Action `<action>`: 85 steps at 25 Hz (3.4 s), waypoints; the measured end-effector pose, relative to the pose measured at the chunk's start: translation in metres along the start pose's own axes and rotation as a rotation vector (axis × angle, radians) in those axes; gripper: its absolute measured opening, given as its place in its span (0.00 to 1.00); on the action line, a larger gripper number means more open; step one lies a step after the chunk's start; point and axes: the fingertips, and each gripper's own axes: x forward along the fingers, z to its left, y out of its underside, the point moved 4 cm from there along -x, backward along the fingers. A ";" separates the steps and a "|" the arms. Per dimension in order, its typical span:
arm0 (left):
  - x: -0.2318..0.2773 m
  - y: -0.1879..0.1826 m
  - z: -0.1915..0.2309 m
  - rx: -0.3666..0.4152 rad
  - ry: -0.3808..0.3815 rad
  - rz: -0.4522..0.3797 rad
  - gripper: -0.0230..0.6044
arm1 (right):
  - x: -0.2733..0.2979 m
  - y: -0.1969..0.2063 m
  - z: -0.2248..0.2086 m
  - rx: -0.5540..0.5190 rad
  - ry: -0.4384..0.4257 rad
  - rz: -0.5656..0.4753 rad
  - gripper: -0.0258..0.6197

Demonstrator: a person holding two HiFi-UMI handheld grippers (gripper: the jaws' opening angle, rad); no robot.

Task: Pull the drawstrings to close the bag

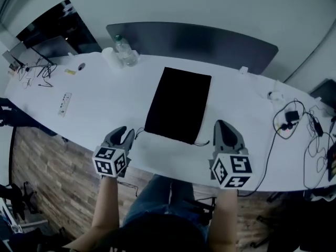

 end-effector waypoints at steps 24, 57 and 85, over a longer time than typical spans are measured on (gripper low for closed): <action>0.060 0.089 0.011 0.167 0.198 0.411 0.07 | 0.011 0.126 -0.012 0.283 0.330 0.322 0.18; 0.071 0.037 0.011 0.197 0.201 0.355 0.06 | 0.043 0.123 -0.022 0.197 0.396 0.500 0.05; 0.041 -0.125 0.046 0.167 0.011 -0.122 0.06 | 0.027 -0.045 -0.046 0.104 0.402 0.077 0.05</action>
